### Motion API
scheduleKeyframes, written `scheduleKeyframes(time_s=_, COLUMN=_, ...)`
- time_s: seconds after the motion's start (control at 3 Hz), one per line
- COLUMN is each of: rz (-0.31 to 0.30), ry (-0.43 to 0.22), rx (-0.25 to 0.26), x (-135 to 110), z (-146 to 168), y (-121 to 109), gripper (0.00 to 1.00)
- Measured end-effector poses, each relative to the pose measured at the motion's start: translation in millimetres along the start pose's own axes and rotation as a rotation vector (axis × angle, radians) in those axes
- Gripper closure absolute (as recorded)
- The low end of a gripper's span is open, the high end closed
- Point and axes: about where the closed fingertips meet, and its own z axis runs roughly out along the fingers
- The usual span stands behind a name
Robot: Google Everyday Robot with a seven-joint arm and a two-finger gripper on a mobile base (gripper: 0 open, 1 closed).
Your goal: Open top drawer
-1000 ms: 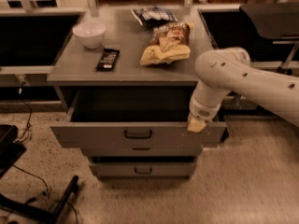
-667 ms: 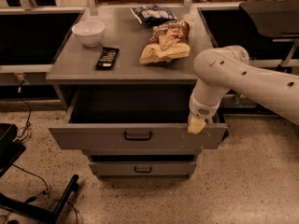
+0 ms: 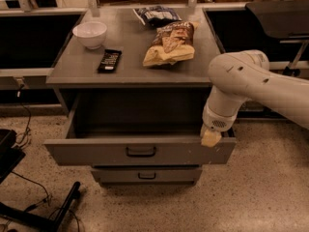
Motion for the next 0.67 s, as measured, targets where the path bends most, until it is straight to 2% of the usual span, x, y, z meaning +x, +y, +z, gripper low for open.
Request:
scheduleKeyframes(time_s=0.33, rz=0.001, ry=0.016, rx=-0.041, x=16.5, z=-10.3, y=29.0, gripper=1.0)
scheduleKeyframes(time_s=0.67, rz=-0.016, ry=0.041, rx=-0.11, x=41.4, z=-16.5, y=78.4, gripper=1.0)
